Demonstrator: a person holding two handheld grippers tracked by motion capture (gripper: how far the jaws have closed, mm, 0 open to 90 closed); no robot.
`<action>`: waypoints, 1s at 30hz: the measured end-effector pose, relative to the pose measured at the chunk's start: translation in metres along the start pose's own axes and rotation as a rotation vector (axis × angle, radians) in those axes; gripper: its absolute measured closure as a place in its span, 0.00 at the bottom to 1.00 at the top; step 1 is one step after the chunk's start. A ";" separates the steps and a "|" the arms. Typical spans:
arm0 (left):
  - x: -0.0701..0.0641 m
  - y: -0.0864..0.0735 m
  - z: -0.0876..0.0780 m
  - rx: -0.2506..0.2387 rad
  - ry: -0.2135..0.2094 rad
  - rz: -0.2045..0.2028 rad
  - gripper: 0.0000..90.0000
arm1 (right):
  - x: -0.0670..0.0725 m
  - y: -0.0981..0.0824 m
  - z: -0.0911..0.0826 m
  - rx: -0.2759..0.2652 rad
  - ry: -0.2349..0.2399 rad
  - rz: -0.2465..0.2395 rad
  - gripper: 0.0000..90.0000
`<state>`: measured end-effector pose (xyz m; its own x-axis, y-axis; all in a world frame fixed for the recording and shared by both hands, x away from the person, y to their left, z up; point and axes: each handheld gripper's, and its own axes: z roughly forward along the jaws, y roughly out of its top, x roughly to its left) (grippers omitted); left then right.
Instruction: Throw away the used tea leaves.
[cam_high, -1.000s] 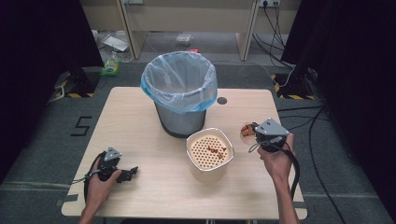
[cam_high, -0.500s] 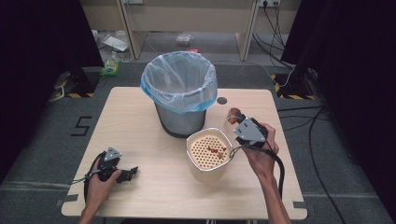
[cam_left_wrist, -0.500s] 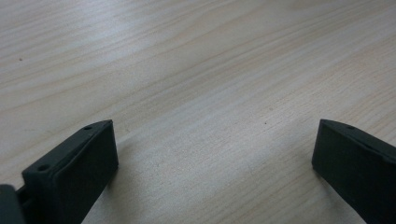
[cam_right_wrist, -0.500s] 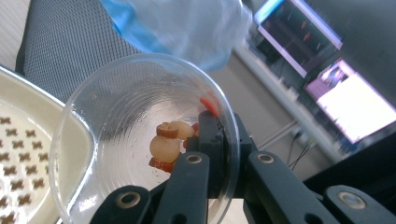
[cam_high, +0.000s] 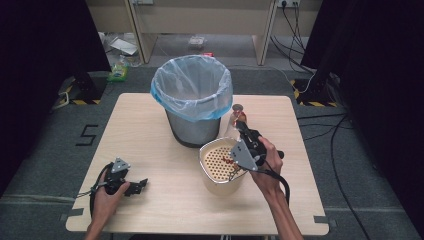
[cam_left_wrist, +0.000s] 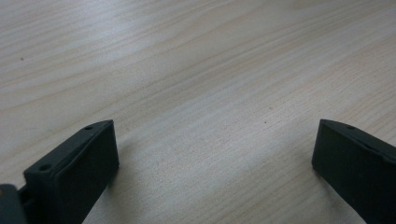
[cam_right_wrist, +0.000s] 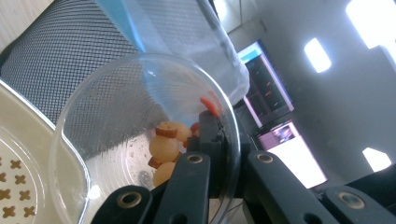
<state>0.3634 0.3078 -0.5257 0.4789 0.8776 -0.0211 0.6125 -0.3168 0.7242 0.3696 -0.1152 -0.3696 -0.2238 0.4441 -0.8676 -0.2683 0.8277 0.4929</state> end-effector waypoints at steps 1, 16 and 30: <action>0.000 0.000 0.000 0.000 0.001 -0.001 0.00 | 0.003 0.001 -0.002 -0.011 -0.007 -0.028 1.00; 0.000 0.000 0.000 -0.001 -0.001 -0.002 0.00 | 0.029 0.014 -0.009 -0.039 -0.135 -0.273 1.00; 0.000 0.000 0.000 -0.001 -0.001 -0.002 0.00 | 0.045 0.003 -0.005 -0.033 -0.179 -0.366 1.00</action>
<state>0.3635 0.3078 -0.5257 0.4783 0.8779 -0.0231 0.6130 -0.3149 0.7247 0.3535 -0.0944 -0.4063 0.0581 0.1779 -0.9823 -0.3306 0.9319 0.1492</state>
